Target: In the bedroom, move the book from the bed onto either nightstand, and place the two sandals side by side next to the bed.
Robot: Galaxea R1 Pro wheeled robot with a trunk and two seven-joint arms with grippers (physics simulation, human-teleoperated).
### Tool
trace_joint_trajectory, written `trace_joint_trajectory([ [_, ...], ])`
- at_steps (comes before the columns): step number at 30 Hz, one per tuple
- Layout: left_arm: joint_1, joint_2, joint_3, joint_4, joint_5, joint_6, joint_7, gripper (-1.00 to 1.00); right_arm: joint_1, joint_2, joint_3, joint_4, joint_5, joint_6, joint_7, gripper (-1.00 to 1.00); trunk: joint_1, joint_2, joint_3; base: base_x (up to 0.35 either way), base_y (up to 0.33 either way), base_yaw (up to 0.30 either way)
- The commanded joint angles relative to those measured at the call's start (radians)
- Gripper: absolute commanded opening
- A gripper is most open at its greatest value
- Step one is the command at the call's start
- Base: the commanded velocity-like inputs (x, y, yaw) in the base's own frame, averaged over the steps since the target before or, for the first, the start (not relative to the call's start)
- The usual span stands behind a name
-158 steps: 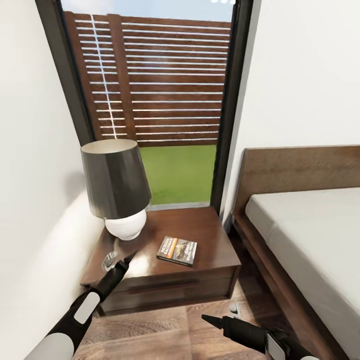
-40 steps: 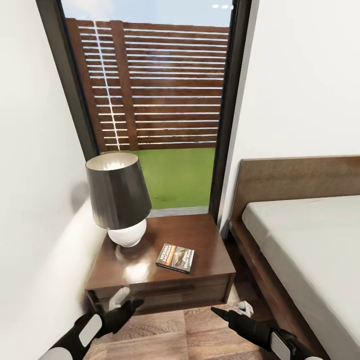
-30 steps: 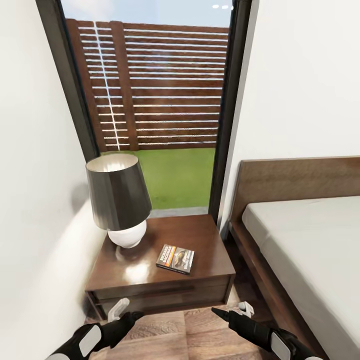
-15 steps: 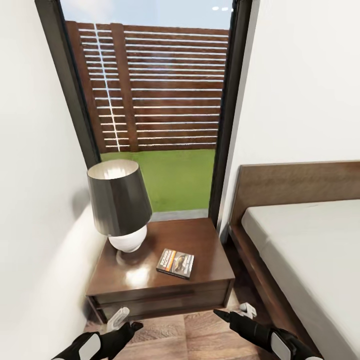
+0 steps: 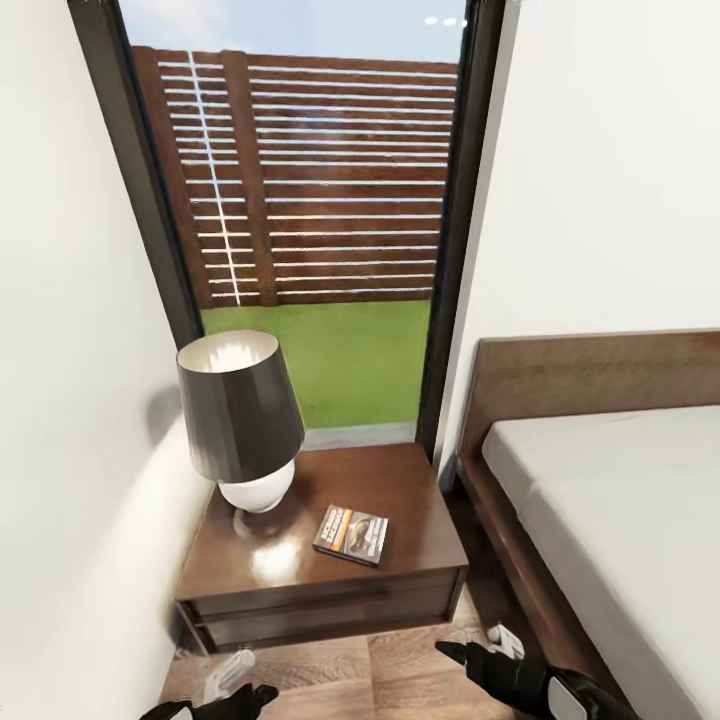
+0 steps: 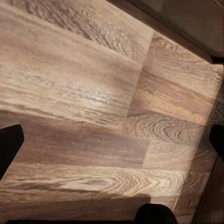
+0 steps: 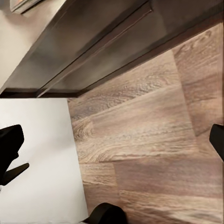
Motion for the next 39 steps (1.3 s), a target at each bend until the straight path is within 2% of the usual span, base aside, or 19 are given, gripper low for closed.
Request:
trace_joint_trajectory([
  [1, 0.005, 0.0, 0.008, 0.003, -0.001, 0.003, -0.002, 1.0, 0.0, 0.0, -0.006, 0.008, -0.002, 0.012, 0.0, 1.0, -0.004, 0.007, 0.002, 0.0, 0.0, 0.0],
  [6, 0.035, 0.002, 0.008, 0.013, -0.017, -0.013, -0.001, 1.0, 0.0, -0.008, -0.005, 0.051, -0.002, 0.018, -0.007, 1.0, -0.023, 0.042, 0.018, 0.0, 0.0, 0.0],
  [15, 0.072, 0.012, 0.008, 0.017, -0.056, -0.043, 0.003, 1.0, 0.0, -0.039, -0.004, 0.137, 0.0, -0.006, -0.009, 1.0, -0.058, 0.105, 0.046, 0.0, 0.0, 0.0],
  [16, 0.081, 0.015, 0.008, 0.017, -0.061, -0.047, 0.009, 1.0, 0.0, -0.048, -0.003, 0.159, 0.001, -0.017, -0.01, 1.0, -0.062, 0.112, 0.049, 0.0, 0.0, 0.0],
  [24, 0.118, 0.022, 0.008, 0.017, -0.068, -0.068, 0.039, 1.0, 0.001, -0.076, -0.001, 0.198, 0.005, -0.047, -0.032, 1.0, -0.092, 0.168, 0.074, 0.0, 0.0, 0.0],
  [33, 0.15, 0.033, 0.008, 0.018, -0.07, -0.095, 0.048, 1.0, 0.015, -0.083, 0.001, 0.204, 0.007, -0.063, -0.083, 1.0, -0.127, 0.231, 0.103, 0.0, 0.0, 0.0],
  [39, 0.174, 0.041, 0.007, 0.018, -0.072, -0.1, 0.05, 1.0, 0.045, -0.083, 0.002, 0.205, 0.011, -0.088, -0.131, 1.0, -0.15, 0.273, 0.121, 0.0, 0.0, 0.0],
])
